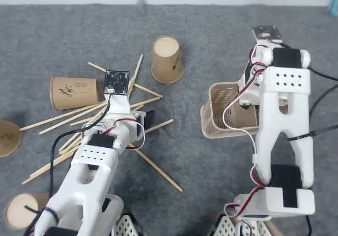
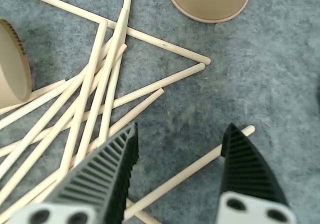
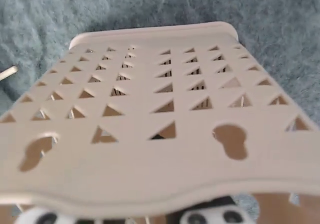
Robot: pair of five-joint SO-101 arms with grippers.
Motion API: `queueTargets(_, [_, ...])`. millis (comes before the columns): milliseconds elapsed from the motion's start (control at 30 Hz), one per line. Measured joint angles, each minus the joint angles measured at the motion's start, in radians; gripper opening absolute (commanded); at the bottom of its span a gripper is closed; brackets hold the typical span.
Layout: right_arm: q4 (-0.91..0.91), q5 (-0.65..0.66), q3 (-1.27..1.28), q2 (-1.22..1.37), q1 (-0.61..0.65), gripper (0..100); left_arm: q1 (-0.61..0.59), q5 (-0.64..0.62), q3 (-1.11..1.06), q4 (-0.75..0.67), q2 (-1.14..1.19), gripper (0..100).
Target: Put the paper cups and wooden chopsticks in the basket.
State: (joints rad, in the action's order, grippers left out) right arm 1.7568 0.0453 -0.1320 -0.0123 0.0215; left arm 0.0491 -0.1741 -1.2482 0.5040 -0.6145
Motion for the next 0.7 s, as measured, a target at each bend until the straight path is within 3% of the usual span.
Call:
queueTargets(133, [0.0, -0.003, 0.0, -0.006, 0.0, 19.3, 0.0, 0.0, 0.0, 0.0, 0.0, 26])
queueTargets(500, [0.0, 0.031, -0.146, -0.026, -0.002, 19.0, 0.0, 0.0, 0.0, 0.0, 0.0, 26])
queueTargets(700, [0.0, 0.037, -0.146, -0.17, -0.012, 19.0, 0.0, 0.0, 0.0, 0.0, 0.0, 26])
